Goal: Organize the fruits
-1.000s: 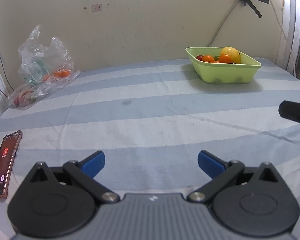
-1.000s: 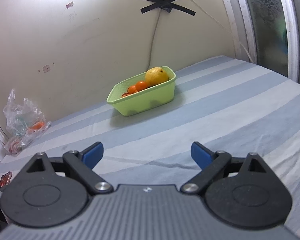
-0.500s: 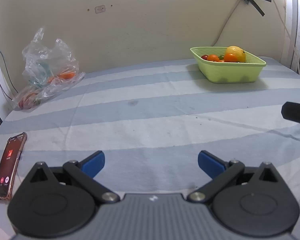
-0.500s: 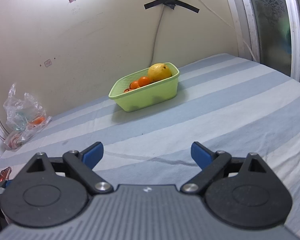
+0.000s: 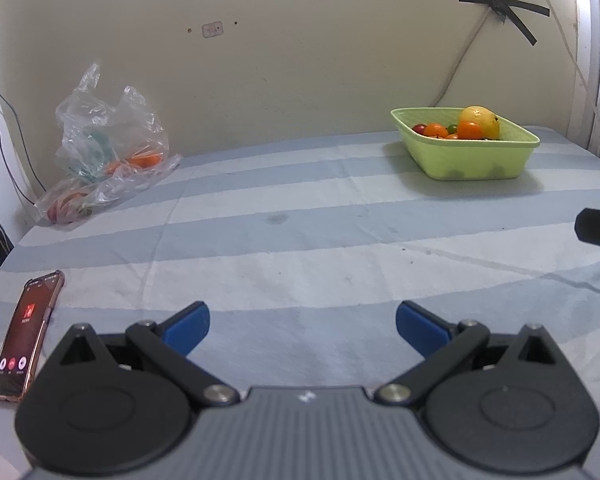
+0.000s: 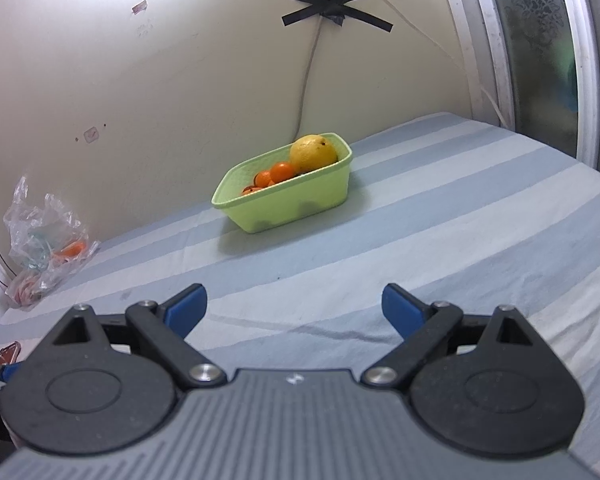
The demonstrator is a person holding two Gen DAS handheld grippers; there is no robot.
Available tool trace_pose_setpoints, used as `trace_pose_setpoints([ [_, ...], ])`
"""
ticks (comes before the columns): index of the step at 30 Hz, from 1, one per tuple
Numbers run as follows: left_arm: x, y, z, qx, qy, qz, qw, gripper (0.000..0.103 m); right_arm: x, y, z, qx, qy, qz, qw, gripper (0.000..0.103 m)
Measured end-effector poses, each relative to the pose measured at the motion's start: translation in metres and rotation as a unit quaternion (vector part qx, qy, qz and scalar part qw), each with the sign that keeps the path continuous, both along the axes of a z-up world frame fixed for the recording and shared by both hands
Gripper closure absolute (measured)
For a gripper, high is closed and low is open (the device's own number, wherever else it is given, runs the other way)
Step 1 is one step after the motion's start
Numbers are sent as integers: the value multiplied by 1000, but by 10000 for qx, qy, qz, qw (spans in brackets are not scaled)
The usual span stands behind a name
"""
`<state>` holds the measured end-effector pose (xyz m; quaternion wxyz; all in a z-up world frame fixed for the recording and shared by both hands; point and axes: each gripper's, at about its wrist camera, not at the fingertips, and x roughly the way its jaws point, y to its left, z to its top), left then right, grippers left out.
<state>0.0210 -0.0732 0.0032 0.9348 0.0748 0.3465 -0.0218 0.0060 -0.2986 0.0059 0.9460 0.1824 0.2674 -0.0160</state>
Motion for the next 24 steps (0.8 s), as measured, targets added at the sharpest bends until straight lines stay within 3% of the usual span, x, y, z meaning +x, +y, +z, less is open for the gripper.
trace_pose_setpoints([
  [24,2,12,6,-307,61,-95,9995,0,6,10,-2,-36,9,213,9998,7],
])
